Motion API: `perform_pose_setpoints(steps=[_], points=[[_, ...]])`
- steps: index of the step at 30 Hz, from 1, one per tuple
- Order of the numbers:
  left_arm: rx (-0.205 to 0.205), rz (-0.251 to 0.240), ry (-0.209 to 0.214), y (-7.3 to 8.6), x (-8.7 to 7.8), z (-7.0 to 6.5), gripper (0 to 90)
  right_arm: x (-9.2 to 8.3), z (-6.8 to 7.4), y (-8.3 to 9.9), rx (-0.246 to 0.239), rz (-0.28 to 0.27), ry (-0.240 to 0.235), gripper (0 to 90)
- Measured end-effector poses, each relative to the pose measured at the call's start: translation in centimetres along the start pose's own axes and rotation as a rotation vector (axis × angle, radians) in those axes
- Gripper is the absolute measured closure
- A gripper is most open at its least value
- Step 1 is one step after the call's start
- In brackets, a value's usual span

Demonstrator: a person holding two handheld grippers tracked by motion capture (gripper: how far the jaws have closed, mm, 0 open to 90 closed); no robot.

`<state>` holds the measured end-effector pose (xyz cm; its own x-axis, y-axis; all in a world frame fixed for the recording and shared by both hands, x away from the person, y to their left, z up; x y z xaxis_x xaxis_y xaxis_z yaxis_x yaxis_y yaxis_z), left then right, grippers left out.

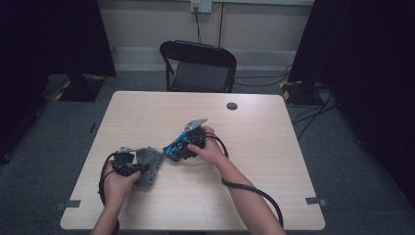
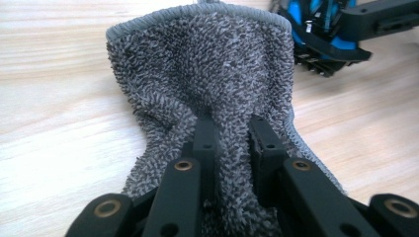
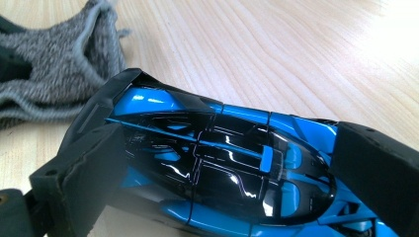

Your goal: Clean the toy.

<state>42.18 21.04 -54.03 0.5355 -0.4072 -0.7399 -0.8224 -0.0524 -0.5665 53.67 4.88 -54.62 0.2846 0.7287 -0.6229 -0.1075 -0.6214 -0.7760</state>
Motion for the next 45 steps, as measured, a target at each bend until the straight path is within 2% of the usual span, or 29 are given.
perform_pose_setpoints(steps=[11,17,24,34,37,45], points=[[0.073,0.083,0.071,1.1,0.7,-3.5,77.3,0.0,0.0,0.0,0.002,0.006,0.0,0.5],[0.116,0.104,0.094,1.6,1.0,-4.9,77.3,0.0,0.0,0.0,0.0,0.01,-0.001,0.5],[0.147,0.121,0.124,2.0,1.2,-6.3,77.3,0.0,0.0,0.0,0.0,0.013,-0.001,0.6],[0.251,0.16,0.184,2.8,1.8,-9.5,77.4,0.0,0.0,0.0,0.002,0.008,0.001,0.6],[0.264,0.161,0.193,2.7,1.7,-9.9,77.4,0.0,0.0,0.0,0.001,0.01,0.001,0.5],[0.256,0.141,0.214,1.9,0.5,-9.8,77.3,0.0,0.0,0.0,0.001,0.0,0.003,0.6]])
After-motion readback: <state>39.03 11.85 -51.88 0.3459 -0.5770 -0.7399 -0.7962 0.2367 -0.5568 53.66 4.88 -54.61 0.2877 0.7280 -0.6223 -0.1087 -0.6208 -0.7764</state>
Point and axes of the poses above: each handheld gripper's, and its own axes: x roughly forward along the jaws, y roughly out of its underside, z roughly to its left, the point moved 8 cm from there along x, roughly forward along the jaws, and after that the axes turned 10 degrees about -x, right-handed, at the moved point
